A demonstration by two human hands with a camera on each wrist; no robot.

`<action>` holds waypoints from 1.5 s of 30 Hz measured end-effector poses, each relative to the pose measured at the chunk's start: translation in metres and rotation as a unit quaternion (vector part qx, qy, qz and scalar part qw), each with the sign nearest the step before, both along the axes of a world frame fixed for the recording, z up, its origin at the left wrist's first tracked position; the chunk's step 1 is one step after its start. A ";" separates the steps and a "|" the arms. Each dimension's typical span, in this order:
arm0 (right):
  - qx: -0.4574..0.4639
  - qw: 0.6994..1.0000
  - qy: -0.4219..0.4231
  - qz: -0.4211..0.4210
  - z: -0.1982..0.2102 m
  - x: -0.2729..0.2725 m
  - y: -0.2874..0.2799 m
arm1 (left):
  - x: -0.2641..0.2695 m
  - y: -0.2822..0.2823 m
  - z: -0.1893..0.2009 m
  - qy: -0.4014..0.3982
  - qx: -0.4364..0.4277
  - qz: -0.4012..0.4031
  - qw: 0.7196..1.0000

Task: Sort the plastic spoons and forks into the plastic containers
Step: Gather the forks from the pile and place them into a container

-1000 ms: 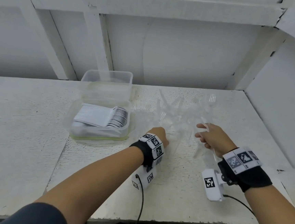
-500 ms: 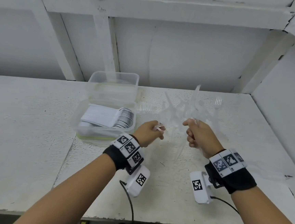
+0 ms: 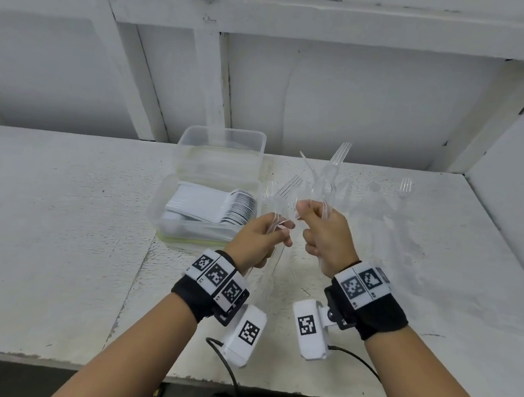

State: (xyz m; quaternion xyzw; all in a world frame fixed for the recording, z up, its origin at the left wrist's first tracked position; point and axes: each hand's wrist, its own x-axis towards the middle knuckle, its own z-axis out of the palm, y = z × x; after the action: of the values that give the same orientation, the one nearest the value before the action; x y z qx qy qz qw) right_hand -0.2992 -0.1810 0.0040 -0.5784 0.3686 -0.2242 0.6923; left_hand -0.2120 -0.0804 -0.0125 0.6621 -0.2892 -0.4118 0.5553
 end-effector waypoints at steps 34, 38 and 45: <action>-0.201 0.973 -0.039 -0.104 -0.010 0.003 0.001 | -0.009 0.004 0.008 0.139 -0.026 0.001 0.990; -0.169 0.979 -0.066 -0.092 -0.011 0.000 -0.007 | -0.008 0.006 0.013 0.171 -0.019 -0.041 0.984; -0.164 0.980 -0.089 -0.073 -0.006 -0.003 -0.016 | -0.006 0.003 0.016 0.149 0.014 -0.064 0.987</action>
State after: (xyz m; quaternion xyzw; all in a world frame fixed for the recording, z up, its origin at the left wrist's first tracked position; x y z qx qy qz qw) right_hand -0.3026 -0.1972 -0.0021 -0.6336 0.3047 -0.3824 0.5996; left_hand -0.2184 -0.0776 0.0035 0.5809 -0.2388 -0.5444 0.5561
